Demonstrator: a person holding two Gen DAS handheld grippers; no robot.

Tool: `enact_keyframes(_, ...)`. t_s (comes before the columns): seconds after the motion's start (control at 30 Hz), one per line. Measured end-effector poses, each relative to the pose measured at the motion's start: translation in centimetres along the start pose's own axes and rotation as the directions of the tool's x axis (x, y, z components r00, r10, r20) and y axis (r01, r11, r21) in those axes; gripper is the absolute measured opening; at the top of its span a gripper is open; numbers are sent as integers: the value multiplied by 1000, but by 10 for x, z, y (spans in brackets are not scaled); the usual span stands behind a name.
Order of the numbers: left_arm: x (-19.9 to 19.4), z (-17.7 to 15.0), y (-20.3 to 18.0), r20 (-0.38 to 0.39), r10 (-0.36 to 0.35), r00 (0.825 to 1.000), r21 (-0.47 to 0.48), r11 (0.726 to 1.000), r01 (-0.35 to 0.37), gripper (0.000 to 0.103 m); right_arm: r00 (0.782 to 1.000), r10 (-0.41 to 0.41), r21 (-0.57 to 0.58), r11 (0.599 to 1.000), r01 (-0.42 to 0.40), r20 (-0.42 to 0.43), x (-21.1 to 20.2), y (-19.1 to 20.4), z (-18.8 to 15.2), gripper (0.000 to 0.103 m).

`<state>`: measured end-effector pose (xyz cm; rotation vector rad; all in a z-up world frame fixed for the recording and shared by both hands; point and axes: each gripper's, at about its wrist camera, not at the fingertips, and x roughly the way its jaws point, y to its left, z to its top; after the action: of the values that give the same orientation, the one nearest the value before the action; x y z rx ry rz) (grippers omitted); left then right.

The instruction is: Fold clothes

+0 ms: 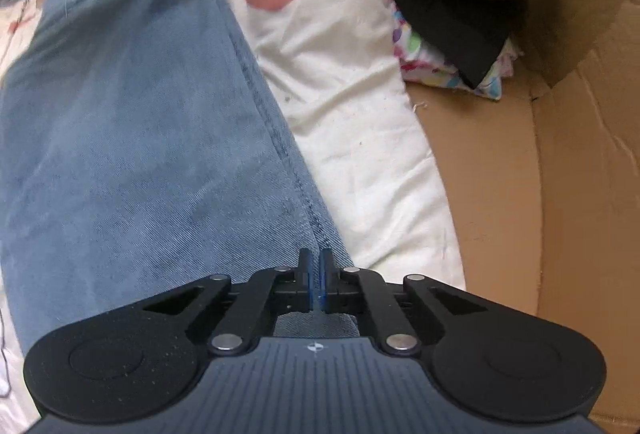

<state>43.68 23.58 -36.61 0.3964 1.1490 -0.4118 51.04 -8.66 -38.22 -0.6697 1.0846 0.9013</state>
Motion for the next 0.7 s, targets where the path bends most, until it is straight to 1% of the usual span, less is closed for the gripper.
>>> enact_keyframes(0.07, 1, 4, -3, 9, -20, 1000, 14, 1000, 20, 17, 1000, 11, 18, 1000, -12, 15, -7, 4, -5, 0)
enact_keyframes(0.17, 1, 13, -14, 36, -58, 998, 88, 995, 54, 17, 999, 13, 27, 1000, -14, 34, -17, 9, -7, 0)
enact_keyframes(0.23, 2, 20, -24, 59, -89, 994, 143, 987, 80, 19, 999, 5, 40, 999, -7, 45, -20, 10, -8, 0)
enact_keyframes(0.33, 5, 29, -38, 85, -134, 987, 218, 969, 113, 26, 998, -14, 78, 997, 9, 59, -20, 10, -11, 0)
enact_keyframes(0.37, 8, 31, -42, 87, -144, 986, 236, 964, 120, 26, 998, -21, 94, 995, 15, 64, -20, 11, -12, 0)
enact_keyframes(0.47, 16, 39, -50, 84, -205, 975, 250, 952, 179, 26, 996, -42, 143, 989, 31, 77, -18, 14, -17, 0)
enact_keyframes(0.53, 21, 44, -54, 92, -238, 967, 240, 948, 210, 26, 995, -53, 149, 988, 40, 80, -18, 20, -21, 0)
enact_keyframes(0.6, 25, 49, -59, 98, -280, 955, 228, 940, 252, 26, 995, -55, 148, 988, 42, 84, -19, 28, -24, 0)
enact_keyframes(0.7, 33, 53, -69, 94, -320, 943, 249, 924, 289, 26, 994, -58, 163, 986, 41, 97, -22, 32, -29, 0)
